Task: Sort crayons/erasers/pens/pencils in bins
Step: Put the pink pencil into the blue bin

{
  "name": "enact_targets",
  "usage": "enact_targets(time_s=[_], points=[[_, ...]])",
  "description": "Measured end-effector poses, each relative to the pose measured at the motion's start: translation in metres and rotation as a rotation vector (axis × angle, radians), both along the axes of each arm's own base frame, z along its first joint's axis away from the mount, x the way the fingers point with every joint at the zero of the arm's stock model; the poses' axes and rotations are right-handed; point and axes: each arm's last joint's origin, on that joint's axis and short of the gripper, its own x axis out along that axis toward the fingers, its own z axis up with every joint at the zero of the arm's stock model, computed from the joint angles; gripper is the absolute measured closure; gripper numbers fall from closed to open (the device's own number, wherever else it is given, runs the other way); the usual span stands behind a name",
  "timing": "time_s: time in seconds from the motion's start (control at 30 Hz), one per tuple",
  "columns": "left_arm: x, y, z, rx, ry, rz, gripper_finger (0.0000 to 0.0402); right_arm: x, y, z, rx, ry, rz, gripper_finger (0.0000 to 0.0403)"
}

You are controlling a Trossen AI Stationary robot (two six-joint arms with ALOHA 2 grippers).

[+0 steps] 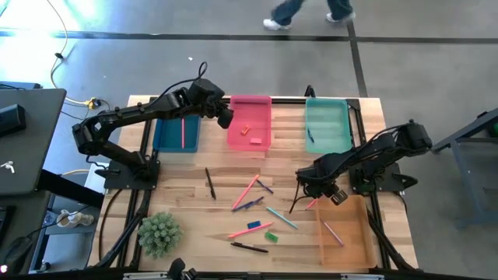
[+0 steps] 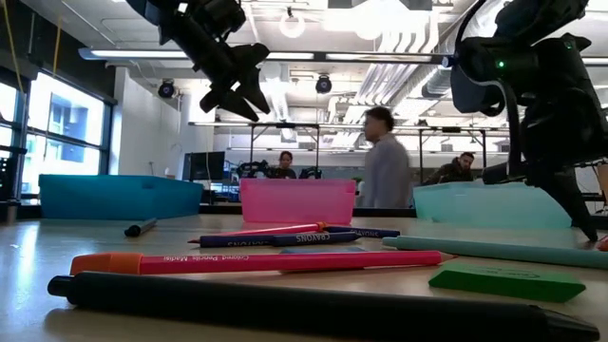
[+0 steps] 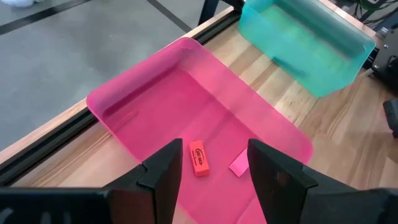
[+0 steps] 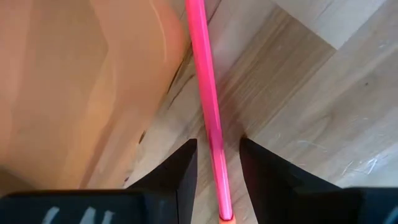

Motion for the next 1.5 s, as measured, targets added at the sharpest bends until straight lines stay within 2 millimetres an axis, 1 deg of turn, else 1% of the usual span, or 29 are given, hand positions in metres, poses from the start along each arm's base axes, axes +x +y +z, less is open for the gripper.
enact_targets(time_s=[0.17, 0.27, 0.37, 0.57, 0.63, 0.87, 1.0, 1.13, 1.2, 1.37, 1.5], points=[[0.000, 0.000, 0.000, 0.000, 0.000, 0.000, 0.0233, 0.001, -0.001, -0.003, -0.025, 0.012, -0.017, 0.0284], [0.000, 0.000, 0.000, 0.000, 0.001, 0.000, 0.0233, 0.001, -0.003, -0.004, -0.028, 0.009, -0.028, 0.0294], [0.000, 0.000, 0.000, 0.000, 0.000, 0.000, 0.0233, 0.002, -0.007, -0.004, -0.027, 0.007, -0.049, 0.0316], [0.000, 0.000, 0.000, 0.000, 0.000, 0.000, 0.0233, 0.003, -0.014, -0.004, -0.014, 0.005, -0.079, 0.0379], [0.000, 0.000, 0.000, 0.000, 0.000, 0.000, 0.0233, 0.003, -0.015, -0.004, -0.006, 0.005, -0.081, 0.0393], [-0.002, 0.000, -0.002, -0.017, 0.020, -0.016, 0.0233, 0.003, -0.015, -0.004, 0.002, 0.004, -0.079, 0.0389], [-0.009, 0.003, -0.005, -0.088, 0.016, -0.053, 0.0233, 0.007, -0.015, -0.001, 0.005, -0.004, -0.082, 0.0399], [-0.018, 0.009, -0.007, -0.151, 0.009, -0.069, 0.0234, 0.013, -0.015, 0.004, -0.005, -0.019, -0.116, 0.0396], [-0.022, 0.012, -0.008, -0.158, 0.024, -0.068, 0.0234, 0.018, -0.015, 0.007, -0.024, -0.054, -0.130, 0.0397], [-0.034, 0.019, -0.010, -0.174, 0.059, -0.072, 0.0234, 0.025, -0.018, 0.011, -0.053, -0.090, -0.212, 0.0401], [-0.041, 0.024, -0.009, -0.193, 0.019, -0.127, 0.0234, 0.032, -0.025, 0.015, 0.000, -0.108, -0.342, 0.0401]])
